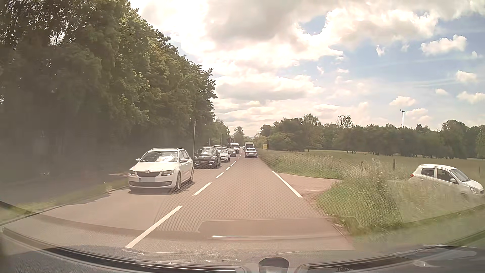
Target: Follow the waypoints while adhering to traffic rules and regulations
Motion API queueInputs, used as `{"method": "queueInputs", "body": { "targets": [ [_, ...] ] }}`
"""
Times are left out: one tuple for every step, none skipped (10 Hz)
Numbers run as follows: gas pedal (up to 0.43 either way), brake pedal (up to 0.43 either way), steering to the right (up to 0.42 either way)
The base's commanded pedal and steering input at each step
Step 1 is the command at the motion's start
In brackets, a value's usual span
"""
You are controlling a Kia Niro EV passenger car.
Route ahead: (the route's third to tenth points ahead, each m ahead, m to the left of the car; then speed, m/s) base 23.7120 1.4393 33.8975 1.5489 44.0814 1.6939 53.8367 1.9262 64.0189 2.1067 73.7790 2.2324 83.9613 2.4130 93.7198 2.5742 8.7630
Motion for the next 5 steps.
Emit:
{"method": "queueInputs", "body": {
  "targets": [
    [0.098,0.000,0.000],
    [0.098,0.000,0.000],
    [0.098,0.000,0.000],
    [0.098,0.000,-0.001],
    [0.098,0.000,-0.001]
  ]
}}
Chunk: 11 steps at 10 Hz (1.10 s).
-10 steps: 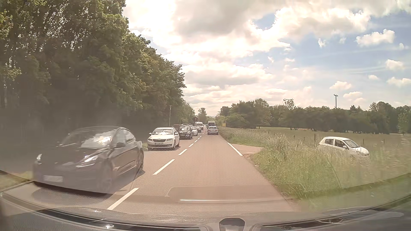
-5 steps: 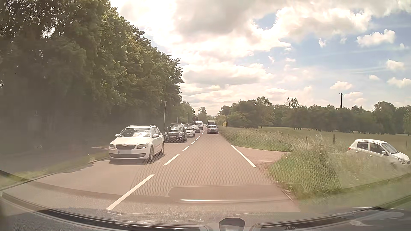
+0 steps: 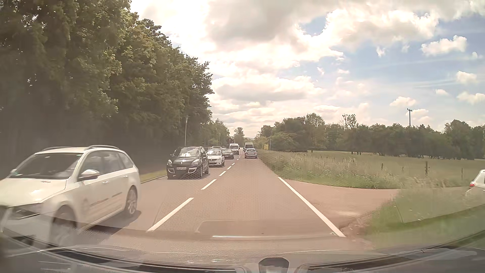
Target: Follow the waypoints while adhering to traffic rules and regulations
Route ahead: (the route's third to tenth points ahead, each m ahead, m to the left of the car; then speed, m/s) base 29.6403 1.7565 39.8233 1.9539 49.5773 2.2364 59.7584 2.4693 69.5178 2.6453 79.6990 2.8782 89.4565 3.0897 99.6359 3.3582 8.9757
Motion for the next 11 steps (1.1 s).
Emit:
{"method": "queueInputs", "body": {
  "targets": [
    [0.098,0.000,-0.001],
    [0.098,0.000,-0.001],
    [0.098,0.000,-0.001],
    [0.098,0.000,-0.001],
    [0.098,0.000,-0.001],
    [0.098,0.000,-0.001],
    [0.098,0.000,-0.001],
    [0.098,0.000,-0.001],
    [0.098,0.000,-0.001],
    [0.098,0.000,-0.002],
    [0.098,0.000,-0.002]
  ]
}}
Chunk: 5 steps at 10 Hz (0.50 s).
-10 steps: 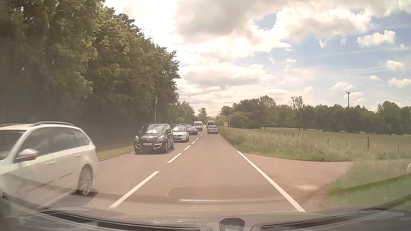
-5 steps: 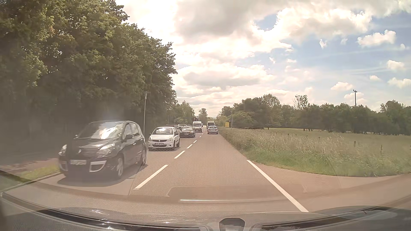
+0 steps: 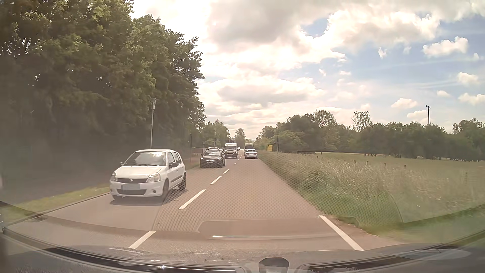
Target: Follow the waypoints while adhering to traffic rules and regulations
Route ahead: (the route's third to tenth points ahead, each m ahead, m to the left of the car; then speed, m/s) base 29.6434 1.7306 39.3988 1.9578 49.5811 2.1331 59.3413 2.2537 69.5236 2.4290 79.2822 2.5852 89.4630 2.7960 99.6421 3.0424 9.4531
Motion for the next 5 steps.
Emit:
{"method": "queueInputs", "body": {
  "targets": [
    [0.098,0.000,-0.003],
    [0.098,0.000,-0.003],
    [0.098,0.000,-0.003],
    [0.098,0.000,-0.002],
    [0.098,0.000,-0.003]
  ]
}}
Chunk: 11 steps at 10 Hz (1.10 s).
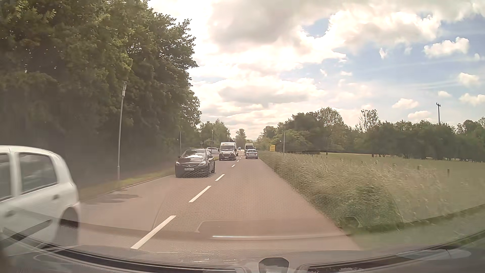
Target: Follow the waypoints while adhering to traffic rules and regulations
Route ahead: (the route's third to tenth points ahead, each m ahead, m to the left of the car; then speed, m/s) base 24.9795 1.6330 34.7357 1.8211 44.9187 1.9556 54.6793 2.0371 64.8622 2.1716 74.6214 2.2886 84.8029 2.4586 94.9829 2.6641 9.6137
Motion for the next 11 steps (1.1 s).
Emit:
{"method": "queueInputs", "body": {
  "targets": [
    [0.098,0.000,-0.003],
    [0.098,0.000,-0.003],
    [0.098,0.000,-0.002],
    [0.098,0.000,-0.003],
    [0.098,0.000,-0.003],
    [0.098,0.000,-0.003],
    [0.098,0.000,-0.003],
    [0.098,0.000,-0.002],
    [0.098,0.000,-0.002],
    [0.098,0.000,-0.002],
    [0.098,0.000,-0.002]
  ]
}}
